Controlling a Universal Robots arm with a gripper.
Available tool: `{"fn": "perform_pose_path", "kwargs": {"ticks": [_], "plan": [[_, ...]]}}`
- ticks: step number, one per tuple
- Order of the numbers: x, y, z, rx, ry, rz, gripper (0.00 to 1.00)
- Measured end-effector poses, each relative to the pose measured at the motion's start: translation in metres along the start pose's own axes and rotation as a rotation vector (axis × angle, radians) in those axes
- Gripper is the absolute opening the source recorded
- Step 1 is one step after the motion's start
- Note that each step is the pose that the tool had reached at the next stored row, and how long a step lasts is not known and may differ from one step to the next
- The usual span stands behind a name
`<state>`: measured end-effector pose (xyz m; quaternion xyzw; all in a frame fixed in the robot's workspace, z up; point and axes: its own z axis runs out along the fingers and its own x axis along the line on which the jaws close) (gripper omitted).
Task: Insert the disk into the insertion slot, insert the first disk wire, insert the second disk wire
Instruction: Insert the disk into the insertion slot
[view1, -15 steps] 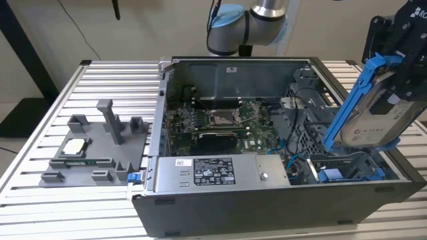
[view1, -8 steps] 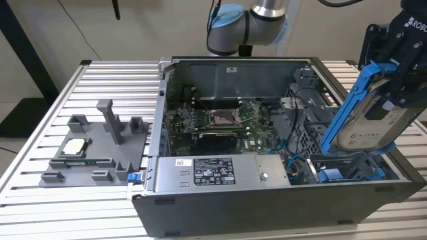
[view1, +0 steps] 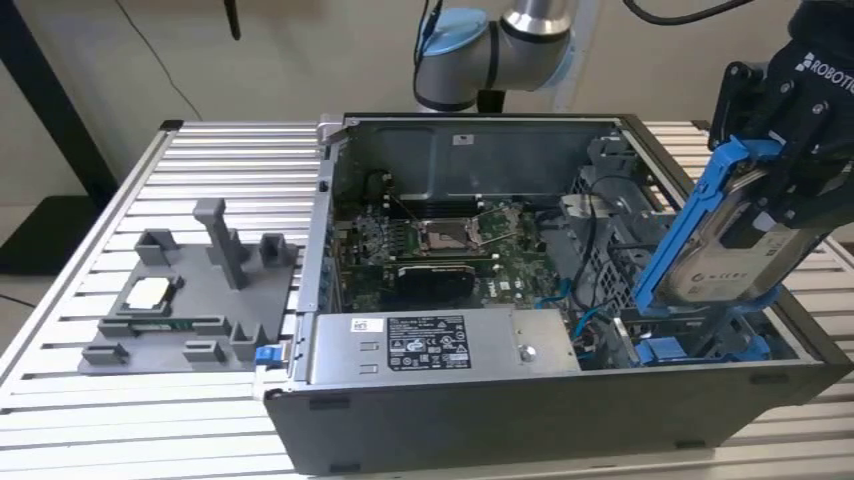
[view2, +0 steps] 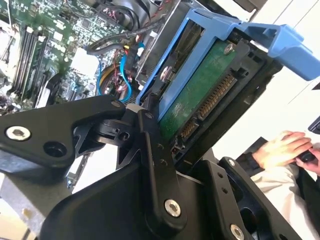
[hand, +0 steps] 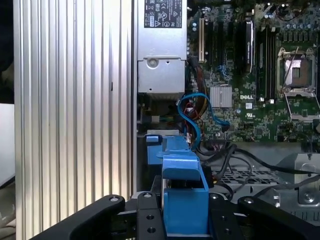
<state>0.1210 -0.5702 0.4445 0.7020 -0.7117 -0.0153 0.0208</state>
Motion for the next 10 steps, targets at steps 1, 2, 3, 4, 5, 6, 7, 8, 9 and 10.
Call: {"fn": "perform_pose_path", "kwargs": {"ticks": [1,2,3,4,5,6,7,8,9,10], "plan": [[0.0000,-0.0001,0.0012,-0.0001,-0.0049,0.000,0.33],[-0.0001,-0.0002,0.0024,-0.0001,-0.0082,0.000,0.33],[0.0000,-0.0002,0.0035,-0.0001,-0.0099,-0.001,0.33],[-0.0001,-0.0005,0.0050,-0.0001,-0.0115,-0.001,0.33],[-0.0001,-0.0009,0.0062,-0.0002,-0.0128,-0.001,0.33],[0.0000,-0.0012,0.0074,-0.0002,-0.0139,-0.001,0.33],[0.0000,-0.0014,0.0087,-0.0002,-0.0150,-0.001,0.33],[0.0000,-0.0016,0.0100,-0.0002,-0.0161,-0.001,0.33],[0.0003,-0.0017,0.0114,-0.0002,-0.0175,-0.001,0.33],[0.0005,-0.0018,0.0127,-0.0002,-0.0190,-0.001,0.33]]}}
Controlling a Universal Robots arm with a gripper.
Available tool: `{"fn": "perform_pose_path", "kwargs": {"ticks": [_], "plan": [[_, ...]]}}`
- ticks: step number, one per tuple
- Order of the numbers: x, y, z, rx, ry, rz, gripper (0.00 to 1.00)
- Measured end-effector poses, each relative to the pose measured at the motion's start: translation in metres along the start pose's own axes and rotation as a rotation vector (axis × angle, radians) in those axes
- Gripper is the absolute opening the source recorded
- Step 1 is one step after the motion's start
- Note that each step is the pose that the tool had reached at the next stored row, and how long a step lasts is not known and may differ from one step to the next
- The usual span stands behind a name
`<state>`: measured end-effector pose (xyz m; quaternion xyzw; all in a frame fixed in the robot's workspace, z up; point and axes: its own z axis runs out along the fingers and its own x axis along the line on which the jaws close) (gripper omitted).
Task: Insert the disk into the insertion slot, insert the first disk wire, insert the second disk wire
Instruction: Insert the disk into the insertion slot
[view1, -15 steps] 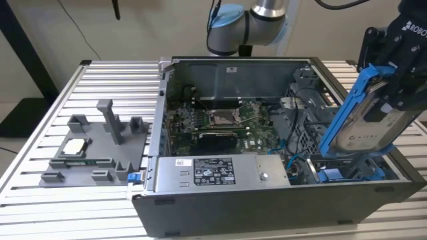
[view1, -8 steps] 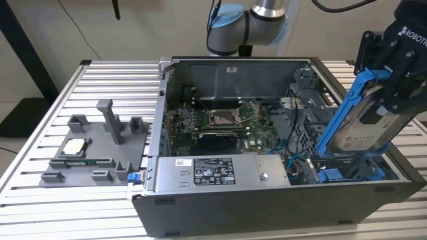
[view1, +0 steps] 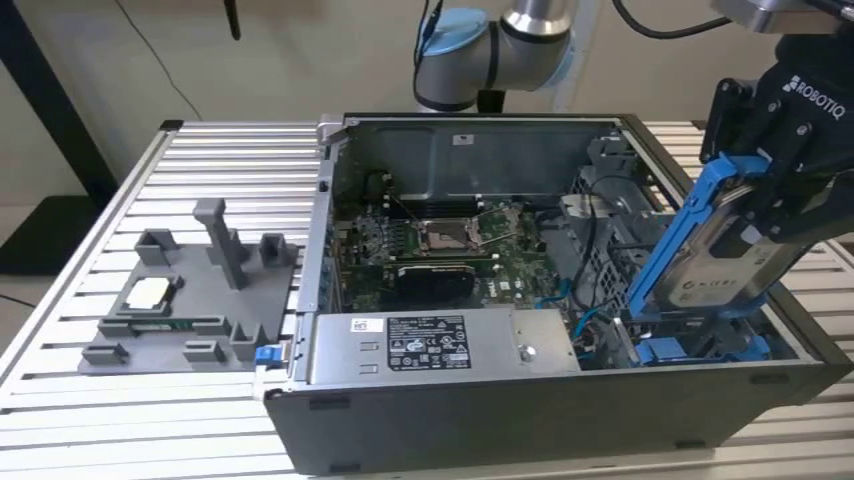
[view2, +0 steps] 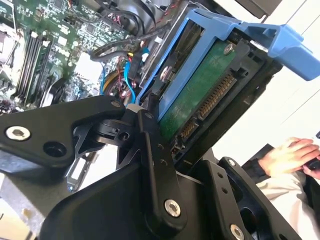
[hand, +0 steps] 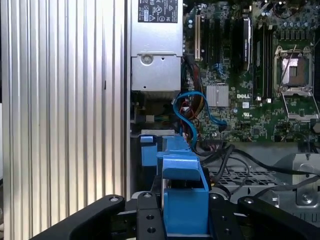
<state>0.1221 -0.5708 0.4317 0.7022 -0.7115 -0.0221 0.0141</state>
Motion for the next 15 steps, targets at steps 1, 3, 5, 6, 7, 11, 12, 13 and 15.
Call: {"fn": "perform_pose_path", "kwargs": {"ticks": [1,3,5,6,7,11,12,13,15], "plan": [[0.0006,-0.0004,0.0009,-0.0001,-0.0015,0.000,0.33],[0.0033,-0.0013,0.0028,-0.0001,-0.0056,-0.001,0.33],[0.0063,-0.0018,0.0047,-0.0002,-0.0094,-0.001,0.33],[0.0072,-0.0019,0.0063,-0.0002,-0.0114,-0.001,0.33],[0.0077,-0.0021,0.0078,-0.0002,-0.0126,-0.001,0.33],[0.0087,-0.0027,0.0126,-0.0003,-0.0190,-0.001,0.33],[0.0088,-0.0028,0.0134,-0.0003,-0.0215,-0.001,0.33],[0.0088,-0.0029,0.0146,-0.0004,-0.0237,-0.001,0.33],[0.0089,-0.0035,0.0162,-0.0004,-0.0276,-0.002,0.33]]}}
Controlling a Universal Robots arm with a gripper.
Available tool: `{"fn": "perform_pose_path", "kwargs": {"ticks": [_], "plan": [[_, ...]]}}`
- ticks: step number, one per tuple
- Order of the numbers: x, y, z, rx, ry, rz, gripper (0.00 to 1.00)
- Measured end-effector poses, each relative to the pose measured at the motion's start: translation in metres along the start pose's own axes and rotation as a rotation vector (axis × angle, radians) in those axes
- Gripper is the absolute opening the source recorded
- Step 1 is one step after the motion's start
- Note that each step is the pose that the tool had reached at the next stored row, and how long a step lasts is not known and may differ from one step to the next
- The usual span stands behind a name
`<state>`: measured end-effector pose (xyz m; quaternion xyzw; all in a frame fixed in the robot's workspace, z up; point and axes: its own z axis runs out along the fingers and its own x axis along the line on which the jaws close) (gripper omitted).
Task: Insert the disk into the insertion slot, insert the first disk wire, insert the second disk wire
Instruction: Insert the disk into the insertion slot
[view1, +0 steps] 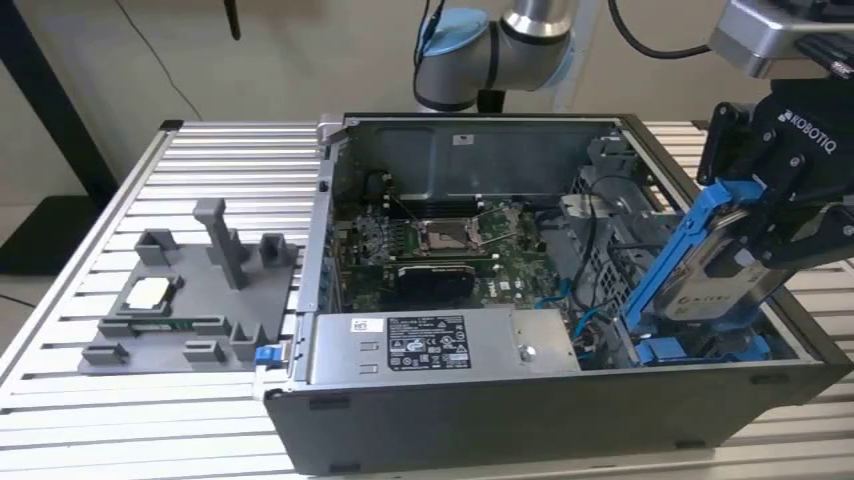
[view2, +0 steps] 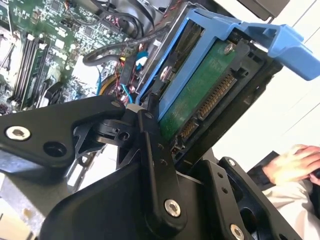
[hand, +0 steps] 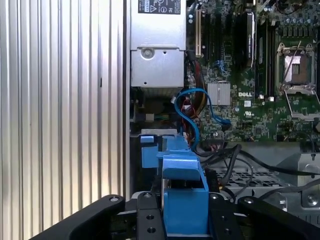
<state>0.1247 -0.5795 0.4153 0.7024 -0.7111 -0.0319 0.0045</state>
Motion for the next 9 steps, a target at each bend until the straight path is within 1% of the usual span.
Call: {"fn": "perform_pose_path", "kwargs": {"ticks": [4,9], "plan": [[0.0002,-0.0019,0.0028,-0.0001,-0.0059,0.000,0.33],[0.0010,-0.0028,0.0084,-0.0001,-0.0063,0.000,0.33]]}}
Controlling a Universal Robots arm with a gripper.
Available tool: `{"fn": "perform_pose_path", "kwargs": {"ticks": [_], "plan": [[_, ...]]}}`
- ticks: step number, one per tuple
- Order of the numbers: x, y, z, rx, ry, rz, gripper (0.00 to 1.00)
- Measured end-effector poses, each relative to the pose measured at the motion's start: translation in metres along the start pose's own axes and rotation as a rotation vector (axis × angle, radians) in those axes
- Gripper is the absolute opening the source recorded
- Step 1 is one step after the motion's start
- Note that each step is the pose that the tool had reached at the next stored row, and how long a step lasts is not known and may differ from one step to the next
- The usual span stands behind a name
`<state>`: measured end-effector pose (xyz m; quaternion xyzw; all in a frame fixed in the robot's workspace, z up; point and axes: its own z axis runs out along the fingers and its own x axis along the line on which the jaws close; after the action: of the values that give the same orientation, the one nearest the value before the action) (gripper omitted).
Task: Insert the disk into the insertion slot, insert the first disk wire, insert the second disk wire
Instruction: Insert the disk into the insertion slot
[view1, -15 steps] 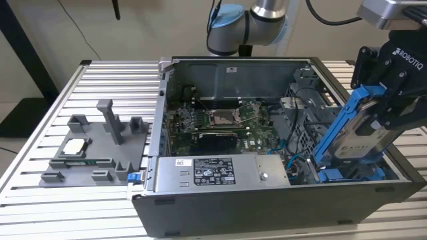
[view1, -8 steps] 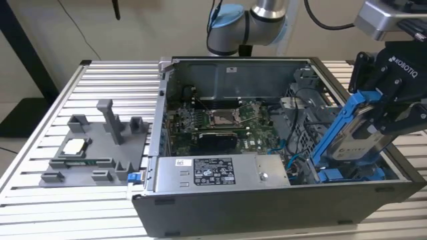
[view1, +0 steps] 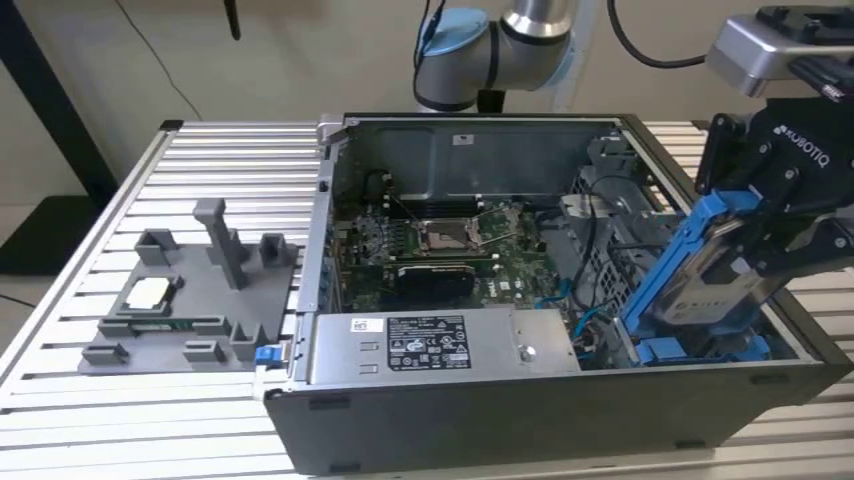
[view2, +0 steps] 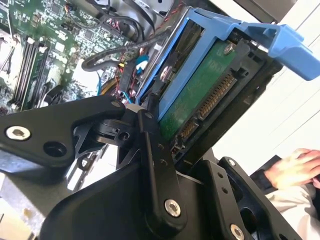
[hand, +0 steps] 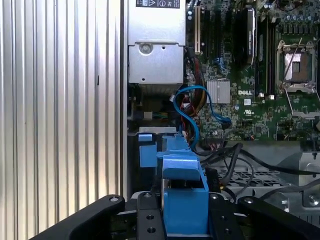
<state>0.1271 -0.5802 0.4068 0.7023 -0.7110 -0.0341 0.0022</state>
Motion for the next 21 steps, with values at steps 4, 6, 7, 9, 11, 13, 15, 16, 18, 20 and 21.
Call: {"fn": "perform_pose_path", "kwargs": {"ticks": [4,6,7,9,11,13,15,16,18,20,21], "plan": [[0.0004,-0.0004,0.0074,-0.0001,-0.0008,0.000,0.33],[0.0006,-0.0006,0.0110,0.0000,-0.0011,0.000,0.33],[0.0006,-0.0007,0.0128,0.0000,-0.0011,0.000,0.33],[0.0008,-0.0009,0.0164,0.0000,-0.0014,0.000,0.33],[0.0010,-0.0011,0.0196,0.0000,-0.0017,0.000,0.33],[0.0010,-0.0012,0.0214,0.0009,-0.0019,0.000,0.33],[0.0011,-0.0013,0.0228,0.0012,-0.0020,0.000,0.33],[0.0011,-0.0013,0.0234,0.0013,-0.0020,0.000,0.33],[0.0011,-0.0013,0.0243,0.0013,-0.0019,0.000,0.33],[0.0012,-0.0014,0.0247,0.0015,-0.0037,0.000,0.33],[0.0012,-0.0014,0.0248,0.0014,-0.0083,-0.001,0.34]]}}
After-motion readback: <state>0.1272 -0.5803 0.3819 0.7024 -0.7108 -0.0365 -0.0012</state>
